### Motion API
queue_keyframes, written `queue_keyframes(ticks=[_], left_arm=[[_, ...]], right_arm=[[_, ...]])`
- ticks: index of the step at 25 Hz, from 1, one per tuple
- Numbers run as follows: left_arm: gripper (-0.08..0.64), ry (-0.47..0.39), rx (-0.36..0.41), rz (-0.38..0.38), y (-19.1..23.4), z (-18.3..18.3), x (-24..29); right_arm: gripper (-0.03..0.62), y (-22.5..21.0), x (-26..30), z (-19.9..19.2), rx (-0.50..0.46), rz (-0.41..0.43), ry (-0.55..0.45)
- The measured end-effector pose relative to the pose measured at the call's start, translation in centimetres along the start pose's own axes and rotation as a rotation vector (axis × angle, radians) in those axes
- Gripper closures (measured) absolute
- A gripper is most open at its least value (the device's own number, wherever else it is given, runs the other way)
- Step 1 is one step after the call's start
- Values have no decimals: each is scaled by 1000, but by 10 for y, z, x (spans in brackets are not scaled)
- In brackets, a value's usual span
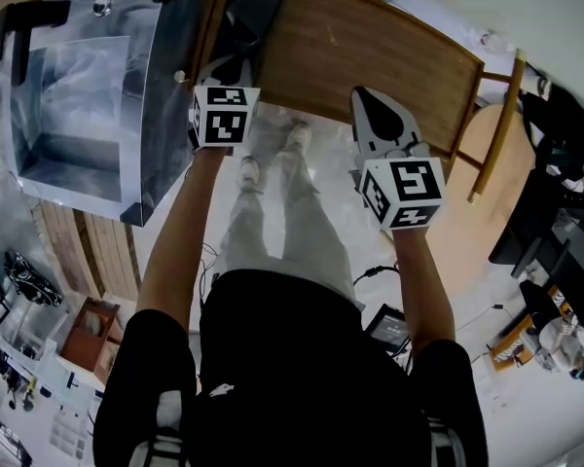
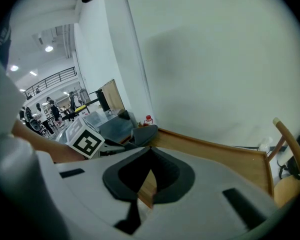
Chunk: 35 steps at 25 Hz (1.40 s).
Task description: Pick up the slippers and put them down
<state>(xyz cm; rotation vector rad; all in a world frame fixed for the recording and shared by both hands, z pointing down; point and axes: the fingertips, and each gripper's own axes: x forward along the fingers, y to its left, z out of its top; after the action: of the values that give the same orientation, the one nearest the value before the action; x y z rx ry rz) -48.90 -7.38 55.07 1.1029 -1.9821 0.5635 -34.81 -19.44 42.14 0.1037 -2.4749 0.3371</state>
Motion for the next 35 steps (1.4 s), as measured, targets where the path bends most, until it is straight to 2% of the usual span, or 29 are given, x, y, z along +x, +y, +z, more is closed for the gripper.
queue_keyframes(ticks=[10, 20, 30, 35], left_arm=[[549, -48, 7, -39, -4, 16, -27], [549, -108, 10, -128, -20, 37, -74], [549, -165, 45, -178, -36, 38, -127], [549, -187, 91, -201, -45, 34, -155]], right_arm=[[592, 9, -16, 5, -2, -31, -15], [592, 23, -41, 16, -35, -83, -46], [592, 41, -80, 27, -52, -142, -101], [592, 57, -103, 25, -68, -174, -119]])
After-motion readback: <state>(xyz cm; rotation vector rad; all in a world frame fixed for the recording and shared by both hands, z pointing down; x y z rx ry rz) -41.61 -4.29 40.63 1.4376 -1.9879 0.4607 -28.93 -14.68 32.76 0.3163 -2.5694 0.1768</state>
